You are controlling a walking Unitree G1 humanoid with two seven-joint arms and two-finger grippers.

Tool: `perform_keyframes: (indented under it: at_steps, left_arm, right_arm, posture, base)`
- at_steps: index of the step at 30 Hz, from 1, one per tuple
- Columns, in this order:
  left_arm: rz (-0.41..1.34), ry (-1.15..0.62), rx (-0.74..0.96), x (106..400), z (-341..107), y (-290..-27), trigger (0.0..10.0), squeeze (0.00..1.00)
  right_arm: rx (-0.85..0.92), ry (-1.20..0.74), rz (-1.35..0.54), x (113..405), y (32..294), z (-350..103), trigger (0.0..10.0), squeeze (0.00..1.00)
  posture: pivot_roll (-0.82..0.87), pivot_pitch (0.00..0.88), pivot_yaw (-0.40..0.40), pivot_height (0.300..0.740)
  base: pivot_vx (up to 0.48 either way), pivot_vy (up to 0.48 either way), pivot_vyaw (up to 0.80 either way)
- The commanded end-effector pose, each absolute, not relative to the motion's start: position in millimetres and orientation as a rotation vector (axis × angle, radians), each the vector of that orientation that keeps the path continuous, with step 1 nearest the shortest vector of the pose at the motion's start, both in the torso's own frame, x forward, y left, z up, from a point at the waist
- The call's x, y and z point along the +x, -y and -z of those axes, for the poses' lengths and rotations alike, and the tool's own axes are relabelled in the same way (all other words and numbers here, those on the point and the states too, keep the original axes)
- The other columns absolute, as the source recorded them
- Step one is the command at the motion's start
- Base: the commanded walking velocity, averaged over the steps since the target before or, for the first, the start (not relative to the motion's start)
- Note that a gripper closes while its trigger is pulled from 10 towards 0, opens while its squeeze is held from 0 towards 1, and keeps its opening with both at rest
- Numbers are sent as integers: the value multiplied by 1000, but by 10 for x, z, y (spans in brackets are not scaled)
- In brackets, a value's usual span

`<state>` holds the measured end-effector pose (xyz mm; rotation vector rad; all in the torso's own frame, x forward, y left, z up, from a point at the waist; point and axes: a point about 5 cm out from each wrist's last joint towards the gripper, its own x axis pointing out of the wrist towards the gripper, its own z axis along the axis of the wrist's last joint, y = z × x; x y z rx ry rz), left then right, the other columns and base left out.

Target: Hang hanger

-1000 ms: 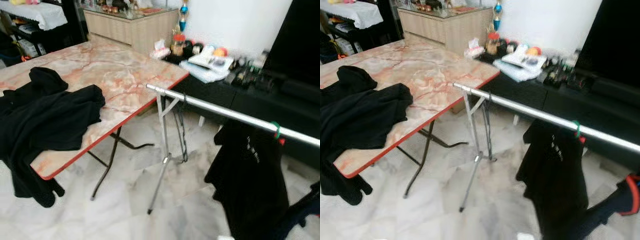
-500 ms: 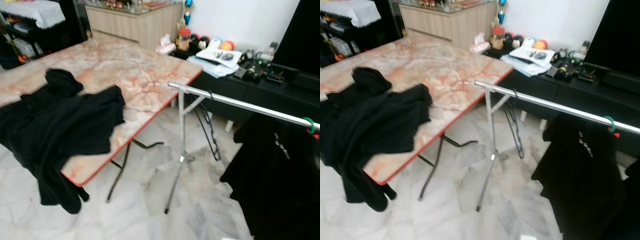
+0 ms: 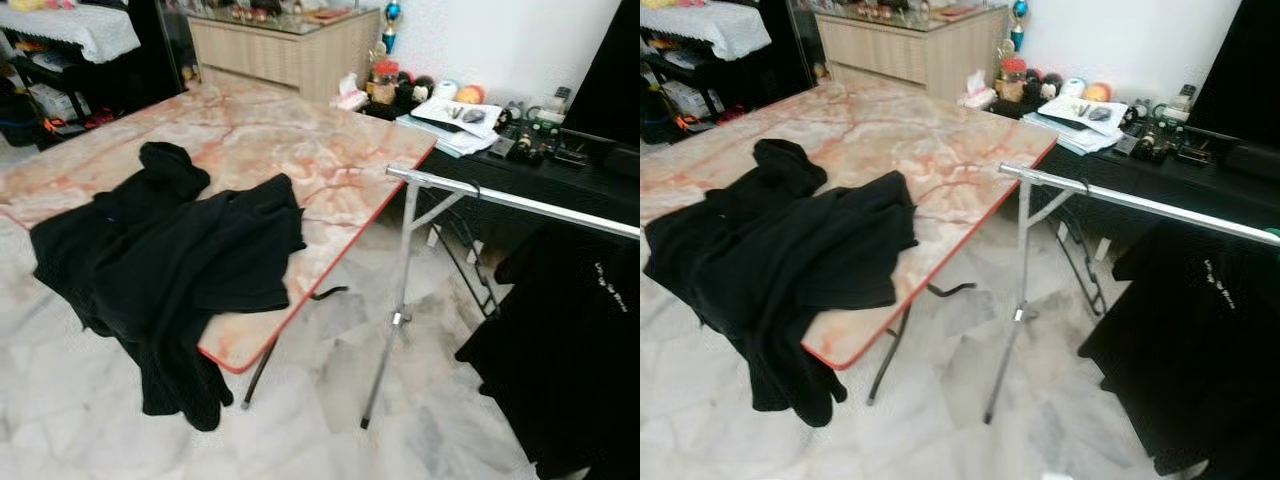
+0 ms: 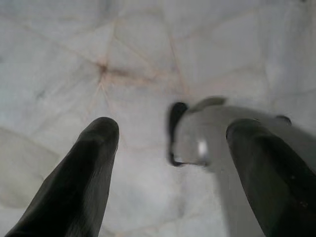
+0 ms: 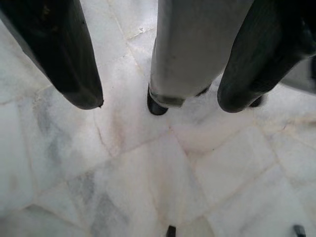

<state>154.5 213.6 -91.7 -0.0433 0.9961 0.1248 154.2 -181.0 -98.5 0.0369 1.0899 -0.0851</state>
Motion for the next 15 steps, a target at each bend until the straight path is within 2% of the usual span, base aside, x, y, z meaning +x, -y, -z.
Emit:
perform_keyframes:
  at_steps: [1, 15]
  left_arm:
    - [-142, -1020, -37, 1473, 935, -2198, 10000, 0]
    - [-144, -1017, -41, 1480, 934, -2190, 10000, 0]
  right_arm:
    - [48, -1081, 63, 1582, 1721, 978, 10000, 0]
    - [43, -1081, 58, 1583, 1722, 977, 10000, 0]
  posture:
    - [23, 50, -10, 721]
    - [24, 50, -11, 721]
  base:
    - [0, 379, 0]
    - [0, 382, 0]
